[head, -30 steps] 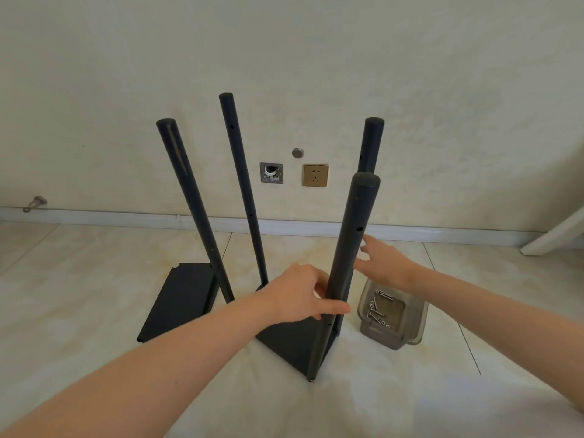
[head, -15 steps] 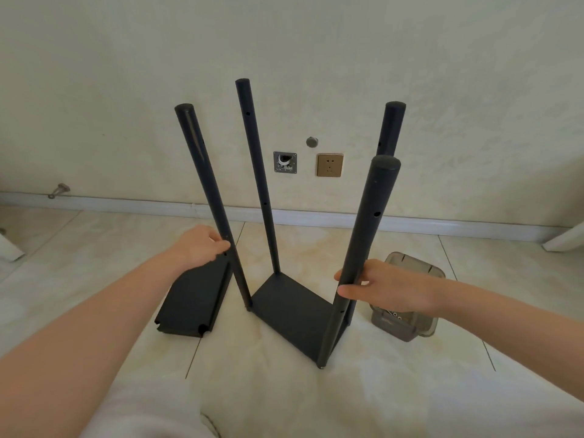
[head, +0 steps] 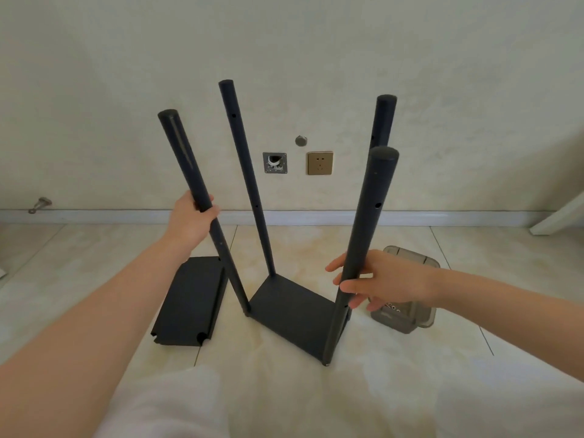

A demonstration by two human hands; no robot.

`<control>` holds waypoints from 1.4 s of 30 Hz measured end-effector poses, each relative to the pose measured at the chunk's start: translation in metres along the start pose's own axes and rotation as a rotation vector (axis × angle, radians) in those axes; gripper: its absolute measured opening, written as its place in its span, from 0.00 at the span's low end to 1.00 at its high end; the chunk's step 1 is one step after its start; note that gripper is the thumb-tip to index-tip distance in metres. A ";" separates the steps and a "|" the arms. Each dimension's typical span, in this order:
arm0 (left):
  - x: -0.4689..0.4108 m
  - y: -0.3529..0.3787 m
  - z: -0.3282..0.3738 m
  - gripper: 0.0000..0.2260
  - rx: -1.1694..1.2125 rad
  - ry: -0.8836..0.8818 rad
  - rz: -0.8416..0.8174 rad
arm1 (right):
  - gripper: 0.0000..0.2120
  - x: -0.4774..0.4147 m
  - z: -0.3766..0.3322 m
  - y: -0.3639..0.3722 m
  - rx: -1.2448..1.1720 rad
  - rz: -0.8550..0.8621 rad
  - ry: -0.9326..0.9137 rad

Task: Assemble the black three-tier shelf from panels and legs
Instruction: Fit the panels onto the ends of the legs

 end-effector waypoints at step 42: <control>0.077 0.052 0.038 0.08 -0.154 0.222 -0.099 | 0.20 0.019 0.080 -0.107 0.177 0.710 0.072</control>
Point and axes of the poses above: each hand's wrist, its own x-axis away from the middle knuckle, its own y-axis out of the palm, z = x × y, the point moved 6 cm from there along -x, towards the middle knuckle, and after that the axes turned 4 degrees about -y, right-handed, at the moved point
